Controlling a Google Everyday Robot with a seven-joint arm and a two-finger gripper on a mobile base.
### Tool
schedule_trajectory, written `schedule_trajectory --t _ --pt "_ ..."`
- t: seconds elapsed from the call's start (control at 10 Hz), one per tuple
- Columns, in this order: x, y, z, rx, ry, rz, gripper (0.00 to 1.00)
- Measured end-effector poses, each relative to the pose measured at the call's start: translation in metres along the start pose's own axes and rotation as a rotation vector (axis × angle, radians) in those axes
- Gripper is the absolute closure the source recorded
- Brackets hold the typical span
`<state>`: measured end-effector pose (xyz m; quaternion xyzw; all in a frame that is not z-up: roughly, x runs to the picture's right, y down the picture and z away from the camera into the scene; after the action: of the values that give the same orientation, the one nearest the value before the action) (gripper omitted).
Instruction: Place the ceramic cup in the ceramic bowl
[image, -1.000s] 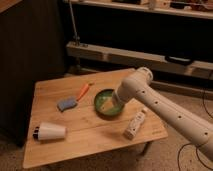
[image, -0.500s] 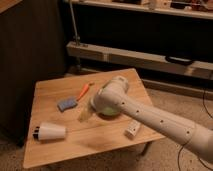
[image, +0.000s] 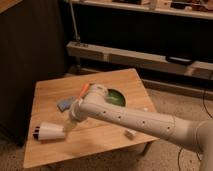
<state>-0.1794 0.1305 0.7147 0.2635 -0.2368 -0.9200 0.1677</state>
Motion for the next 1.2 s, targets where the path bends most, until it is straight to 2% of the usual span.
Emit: schedule_trajectory --t 0.3,0.5,0.8,0.9,1.2 --pt "0.001 0.000 0.001 0.010 0.011 -0.011 0.20" --pt "0.014 -0.004 0.009 0.048 0.045 -0.098 0.20" --pt "0.049 -0.012 0.052 0.125 0.040 -0.222 0.20" --pt "0.049 -0.016 0.070 0.147 0.030 -0.239 0.20" --pt "0.039 -0.035 0.101 0.196 -0.010 -0.267 0.20"
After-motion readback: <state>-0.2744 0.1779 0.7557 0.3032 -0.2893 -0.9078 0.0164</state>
